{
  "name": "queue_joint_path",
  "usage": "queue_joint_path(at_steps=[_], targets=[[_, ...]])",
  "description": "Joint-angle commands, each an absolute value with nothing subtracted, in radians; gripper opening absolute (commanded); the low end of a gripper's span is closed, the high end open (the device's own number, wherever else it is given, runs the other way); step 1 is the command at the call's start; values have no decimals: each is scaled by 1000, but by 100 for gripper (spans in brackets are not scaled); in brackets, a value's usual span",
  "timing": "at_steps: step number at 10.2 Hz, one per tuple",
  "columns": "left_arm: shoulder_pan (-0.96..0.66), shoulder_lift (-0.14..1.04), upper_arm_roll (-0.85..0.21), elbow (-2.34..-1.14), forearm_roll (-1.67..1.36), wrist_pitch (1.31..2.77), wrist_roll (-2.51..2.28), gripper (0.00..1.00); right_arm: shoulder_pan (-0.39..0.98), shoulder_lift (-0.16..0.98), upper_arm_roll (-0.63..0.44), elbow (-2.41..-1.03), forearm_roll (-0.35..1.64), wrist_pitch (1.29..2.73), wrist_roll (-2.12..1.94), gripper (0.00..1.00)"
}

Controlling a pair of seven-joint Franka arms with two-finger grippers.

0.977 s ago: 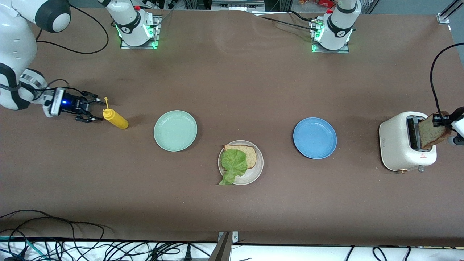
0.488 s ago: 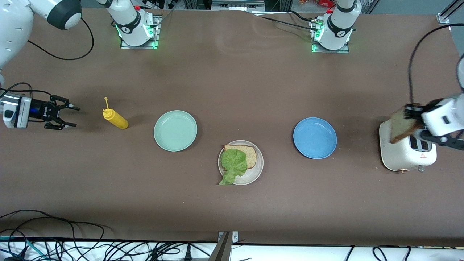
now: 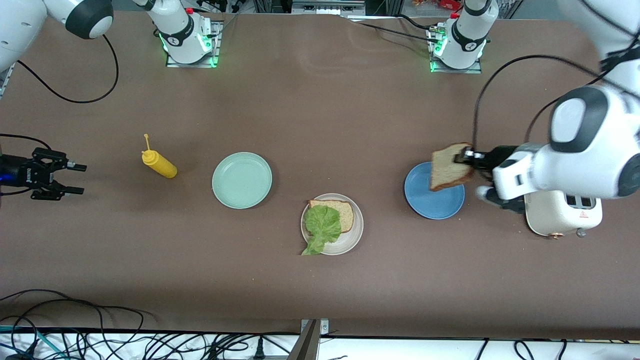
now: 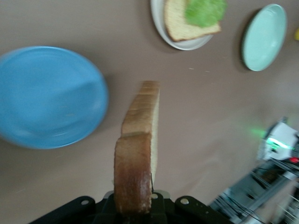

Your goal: Make sandwich on beige plate with both arms

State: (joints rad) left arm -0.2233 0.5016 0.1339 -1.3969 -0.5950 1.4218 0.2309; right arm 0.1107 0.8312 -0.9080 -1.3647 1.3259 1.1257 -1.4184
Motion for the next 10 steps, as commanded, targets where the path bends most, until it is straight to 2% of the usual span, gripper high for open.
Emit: queue_joint_path(at_steps=[1,2,5,6,7,9,10], targets=[[-230,615,121,-1361,-833,1411,232,0,106,827,-908,-1315,1345,1095,-1182,77],[-267,661,123,-1358,-916,1417,233,0,123,818,-911,-1302,1345,1106,-1057,77],[-379,756,118,-1342,-1140,1671,236,0,143,781,-917,-1181,1294,1161,-687,77],[-411,784,118,-1341,-1161,1737,238,0,143,723,-858,-1166,1193,1198,-560,77],[-445,799,118,-1339,-1167,1797,238,0,135,644,-756,-1166,1049,1260,-455,78],[-480,839,109,-1335,-1187,1937,238,0,77,499,-500,-1175,695,1391,-269,83],[-488,854,106,-1327,-1225,1956,238,0,46,444,-380,-1186,502,1432,-200,88]])
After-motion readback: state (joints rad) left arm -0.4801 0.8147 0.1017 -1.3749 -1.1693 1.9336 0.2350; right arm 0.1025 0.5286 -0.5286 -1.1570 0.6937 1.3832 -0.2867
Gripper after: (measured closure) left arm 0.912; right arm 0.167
